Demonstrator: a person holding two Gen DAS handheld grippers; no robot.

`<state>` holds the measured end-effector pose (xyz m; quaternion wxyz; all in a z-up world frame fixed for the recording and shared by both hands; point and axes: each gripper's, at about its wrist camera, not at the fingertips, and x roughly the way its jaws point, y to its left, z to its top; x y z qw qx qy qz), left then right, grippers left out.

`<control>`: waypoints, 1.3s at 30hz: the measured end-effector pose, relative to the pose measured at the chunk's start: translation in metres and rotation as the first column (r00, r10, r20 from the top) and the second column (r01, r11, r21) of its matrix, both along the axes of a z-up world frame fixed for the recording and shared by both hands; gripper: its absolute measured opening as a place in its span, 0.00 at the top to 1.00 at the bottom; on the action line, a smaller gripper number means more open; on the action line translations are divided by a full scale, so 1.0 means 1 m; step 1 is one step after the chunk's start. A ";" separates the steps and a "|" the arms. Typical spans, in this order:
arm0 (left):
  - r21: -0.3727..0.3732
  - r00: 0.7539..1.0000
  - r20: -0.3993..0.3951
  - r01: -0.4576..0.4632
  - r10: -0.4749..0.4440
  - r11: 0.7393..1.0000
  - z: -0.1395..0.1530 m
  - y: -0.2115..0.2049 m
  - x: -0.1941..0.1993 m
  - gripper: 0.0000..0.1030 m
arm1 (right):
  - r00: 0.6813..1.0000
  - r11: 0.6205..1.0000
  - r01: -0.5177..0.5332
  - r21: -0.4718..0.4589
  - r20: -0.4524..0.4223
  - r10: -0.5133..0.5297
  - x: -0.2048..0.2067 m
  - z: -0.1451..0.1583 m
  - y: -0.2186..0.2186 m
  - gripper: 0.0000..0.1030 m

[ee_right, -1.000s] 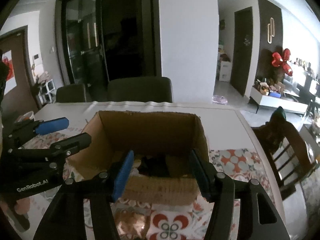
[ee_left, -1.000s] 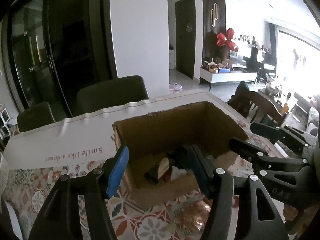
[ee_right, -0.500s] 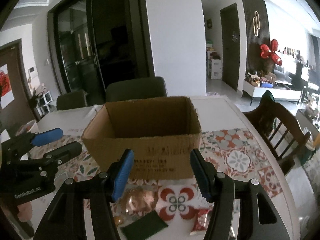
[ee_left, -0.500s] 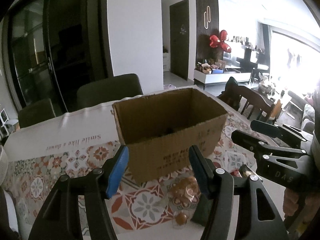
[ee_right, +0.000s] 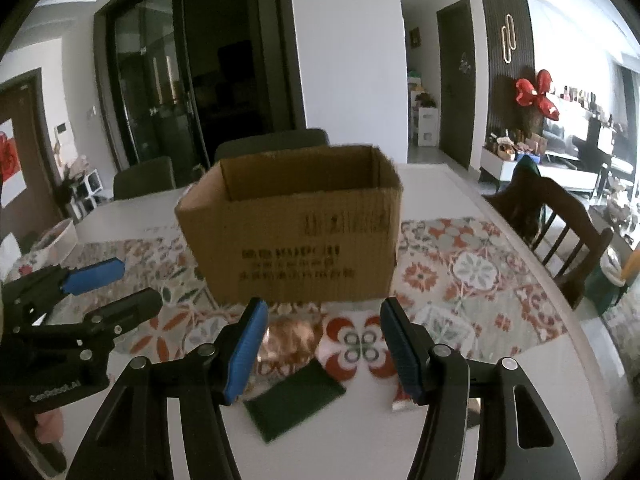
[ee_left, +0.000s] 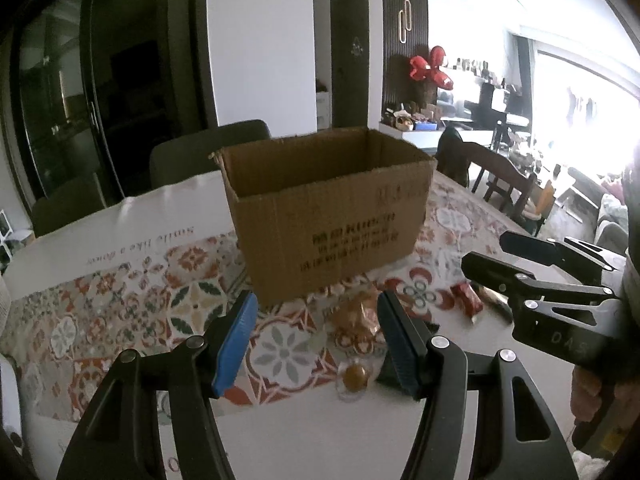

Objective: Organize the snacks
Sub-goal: 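Move both tools back toward the gold ball candy and small white candy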

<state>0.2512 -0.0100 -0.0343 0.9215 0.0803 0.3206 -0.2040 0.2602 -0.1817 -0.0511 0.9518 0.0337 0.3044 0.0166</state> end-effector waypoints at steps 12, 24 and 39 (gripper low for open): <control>0.040 0.997 -0.050 0.052 -0.050 0.998 -0.049 -0.004 -0.017 0.41 | 0.994 1.000 -0.024 0.001 -0.103 0.024 -0.019 -0.048 0.009 0.42; 0.036 0.989 -0.120 0.091 -0.086 0.995 -0.085 -0.015 -0.004 0.45 | 0.989 0.999 -0.018 -0.036 -0.149 0.013 -0.023 -0.076 0.014 0.42; 0.023 0.975 -0.204 0.096 -0.089 0.995 -0.111 -0.024 0.019 0.54 | 0.983 1.000 -0.017 -0.019 -0.185 0.013 -0.010 -0.089 0.012 0.42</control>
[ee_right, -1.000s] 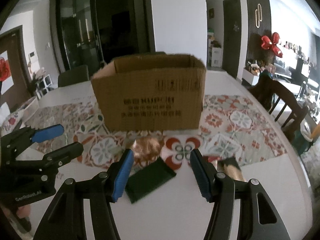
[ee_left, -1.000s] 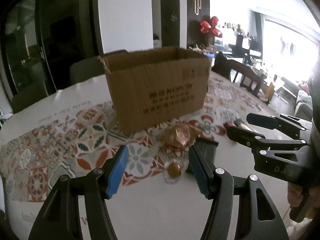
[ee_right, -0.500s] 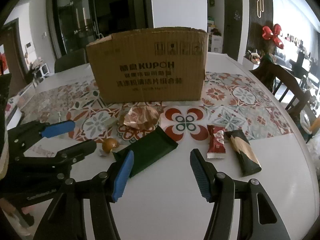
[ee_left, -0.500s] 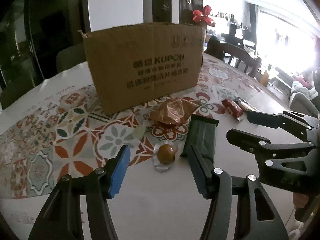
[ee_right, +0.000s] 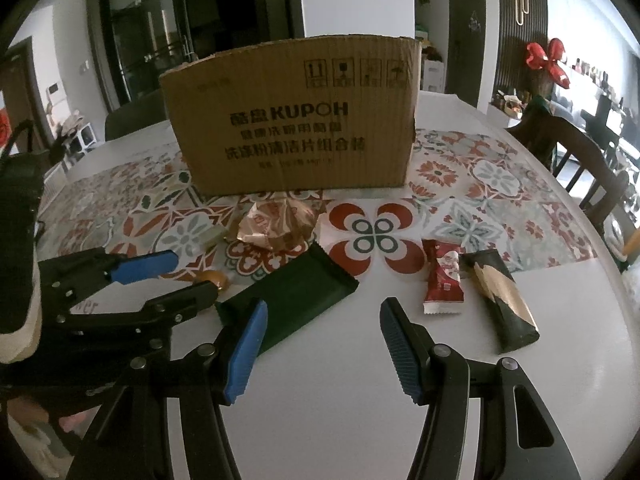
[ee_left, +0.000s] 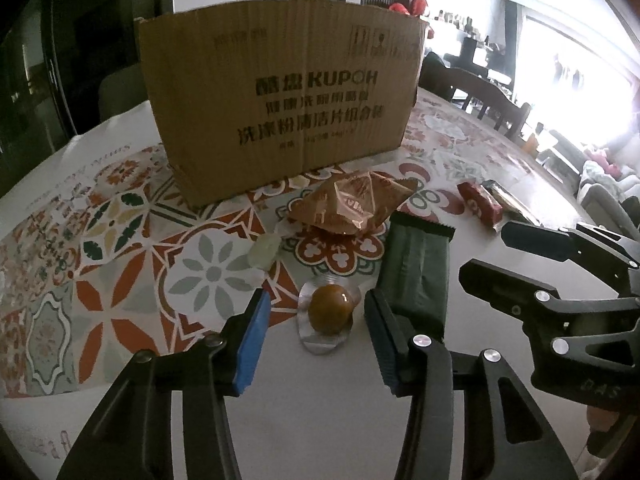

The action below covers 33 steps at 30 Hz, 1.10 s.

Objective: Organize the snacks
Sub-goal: 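Move both tools back toward the gold ball candy and small white candy, then grasp the gold foil ball candy with the left tool while the right tool grasps the small clear-wrapped candy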

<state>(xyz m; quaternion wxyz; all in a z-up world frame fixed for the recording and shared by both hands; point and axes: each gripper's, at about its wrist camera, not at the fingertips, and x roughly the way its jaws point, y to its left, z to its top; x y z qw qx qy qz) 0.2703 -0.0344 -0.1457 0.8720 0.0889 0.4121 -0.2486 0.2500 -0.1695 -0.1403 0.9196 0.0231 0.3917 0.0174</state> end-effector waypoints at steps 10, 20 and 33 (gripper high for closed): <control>-0.039 0.999 -0.037 -0.008 0.007 0.999 -0.008 -0.001 0.005 0.65 | 1.000 1.000 0.008 0.007 -0.011 -0.008 0.003 -0.003 -0.002 0.42; -0.080 0.998 -0.037 -0.049 0.046 0.996 -0.002 0.011 0.003 0.71 | 1.000 1.000 0.002 0.010 -0.007 -0.001 0.005 -0.002 0.001 0.42; -0.114 0.993 0.012 -0.116 0.118 0.987 0.019 0.032 -0.008 0.72 | 0.999 0.999 -0.042 0.002 0.016 0.042 0.007 0.005 0.013 0.42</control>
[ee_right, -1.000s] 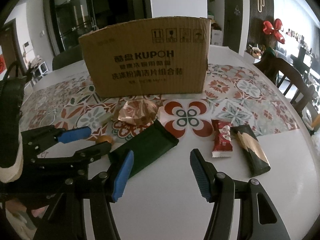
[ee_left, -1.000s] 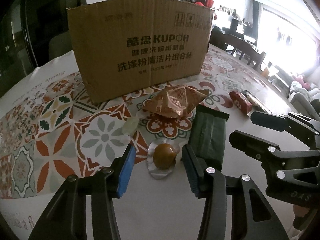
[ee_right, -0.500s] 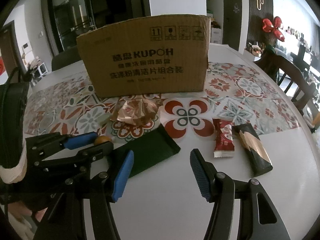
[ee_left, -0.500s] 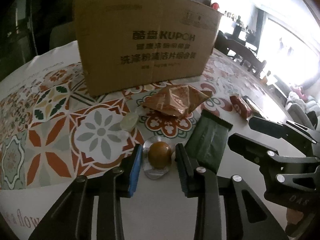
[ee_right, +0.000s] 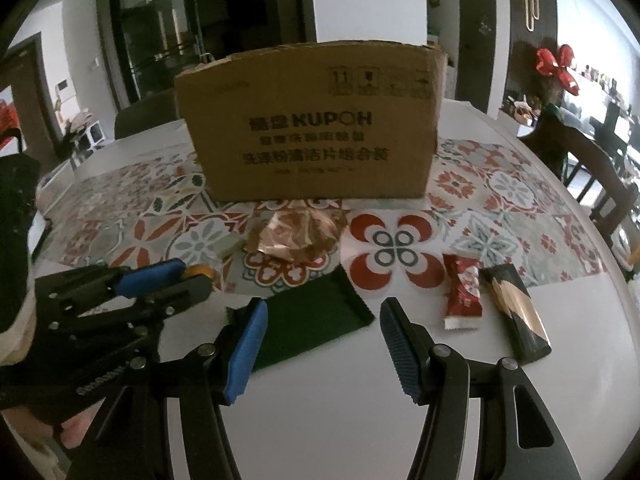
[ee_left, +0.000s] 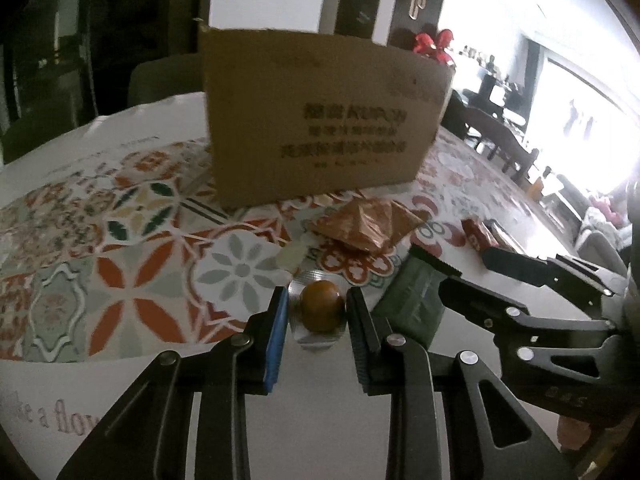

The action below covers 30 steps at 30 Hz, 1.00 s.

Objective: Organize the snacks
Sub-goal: 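Grasp the gold foil ball candy with the left tool while the right tool grasps the small clear-wrapped candy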

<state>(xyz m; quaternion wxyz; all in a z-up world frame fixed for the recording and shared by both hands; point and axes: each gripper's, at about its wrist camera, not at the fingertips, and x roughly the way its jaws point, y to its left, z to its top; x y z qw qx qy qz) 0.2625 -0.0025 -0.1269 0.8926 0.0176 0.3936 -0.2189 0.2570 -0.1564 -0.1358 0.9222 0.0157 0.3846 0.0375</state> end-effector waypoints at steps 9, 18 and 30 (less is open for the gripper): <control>0.028 0.997 0.041 -0.072 0.070 0.997 0.010 0.025 -0.004 0.72 | 0.996 0.996 -0.090 0.024 0.009 0.090 0.013 -0.001 0.026 0.42; 0.026 0.985 0.037 -0.169 0.168 0.985 0.006 0.055 0.004 0.72 | 0.978 0.977 -0.209 0.045 0.001 0.209 0.037 -0.010 0.064 0.43; 0.015 0.979 0.017 -0.202 0.202 0.979 -0.005 0.062 0.021 0.72 | 0.975 0.974 -0.209 0.085 -0.059 0.214 0.085 -0.019 0.076 0.55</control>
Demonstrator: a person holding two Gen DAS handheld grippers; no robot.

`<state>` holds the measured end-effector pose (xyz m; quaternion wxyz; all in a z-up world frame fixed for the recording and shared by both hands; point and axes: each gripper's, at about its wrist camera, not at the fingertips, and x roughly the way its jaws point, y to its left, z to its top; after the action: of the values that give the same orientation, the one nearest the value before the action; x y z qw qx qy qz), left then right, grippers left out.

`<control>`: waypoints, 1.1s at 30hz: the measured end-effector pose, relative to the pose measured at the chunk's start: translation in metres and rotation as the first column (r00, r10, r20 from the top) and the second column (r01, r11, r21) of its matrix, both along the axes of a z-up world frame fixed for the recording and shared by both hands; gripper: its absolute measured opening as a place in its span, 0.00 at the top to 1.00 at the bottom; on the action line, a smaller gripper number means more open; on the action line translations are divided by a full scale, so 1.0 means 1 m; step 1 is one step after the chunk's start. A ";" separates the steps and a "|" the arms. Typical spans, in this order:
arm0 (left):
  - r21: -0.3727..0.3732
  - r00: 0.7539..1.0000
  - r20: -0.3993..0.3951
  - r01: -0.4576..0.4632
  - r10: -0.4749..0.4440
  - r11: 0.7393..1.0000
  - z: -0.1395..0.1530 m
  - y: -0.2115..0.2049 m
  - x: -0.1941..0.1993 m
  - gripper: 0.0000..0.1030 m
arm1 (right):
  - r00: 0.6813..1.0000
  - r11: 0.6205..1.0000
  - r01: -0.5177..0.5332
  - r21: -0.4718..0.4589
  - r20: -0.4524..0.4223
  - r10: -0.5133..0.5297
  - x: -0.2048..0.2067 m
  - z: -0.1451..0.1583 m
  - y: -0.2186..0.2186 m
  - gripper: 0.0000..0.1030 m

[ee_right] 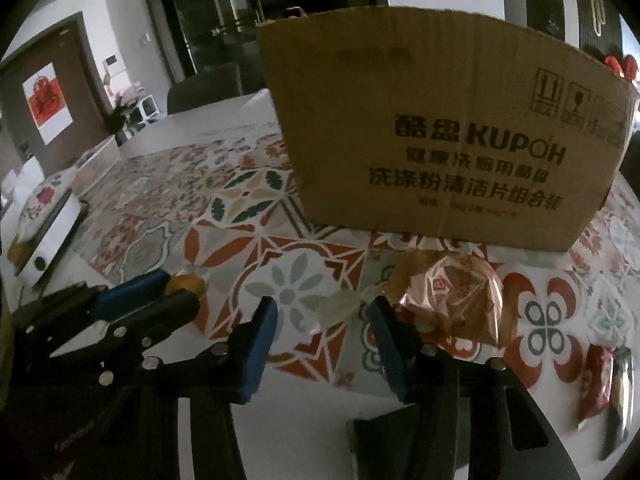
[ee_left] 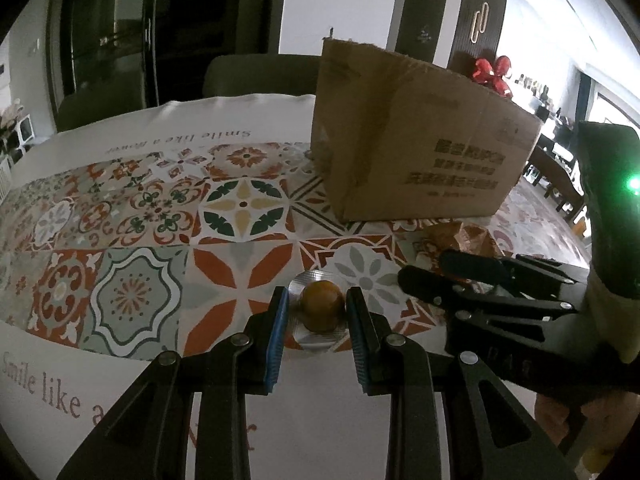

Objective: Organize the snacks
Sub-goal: 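Grasp the gold foil ball candy with the left tool while the right tool grasps the small clear-wrapped candy, then carry both candies into the cardboard box and open both tools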

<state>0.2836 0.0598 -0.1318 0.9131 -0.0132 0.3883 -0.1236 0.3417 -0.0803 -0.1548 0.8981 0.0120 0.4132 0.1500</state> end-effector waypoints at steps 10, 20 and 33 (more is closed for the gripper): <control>-0.001 1.000 -0.018 0.005 -0.005 1.000 -0.007 -0.004 0.015 0.72 | 0.999 0.999 0.031 -0.020 -0.024 -0.032 0.013 -0.010 0.003 0.59; -0.004 1.000 -0.022 -0.002 0.002 1.000 -0.007 -0.004 0.019 0.72 | 1.000 0.998 0.023 -0.058 -0.020 -0.024 0.015 -0.017 0.009 0.78; -0.013 0.999 0.043 -0.007 0.007 1.000 0.029 -0.011 -0.002 0.72 | 0.999 1.000 0.018 0.012 0.044 -0.019 -0.013 0.016 -0.005 0.78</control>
<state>0.2815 0.0488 -0.1030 0.9215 -0.0178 0.3678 -0.1232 0.3291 -0.0857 -0.1386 0.9083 0.0177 0.3923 0.1443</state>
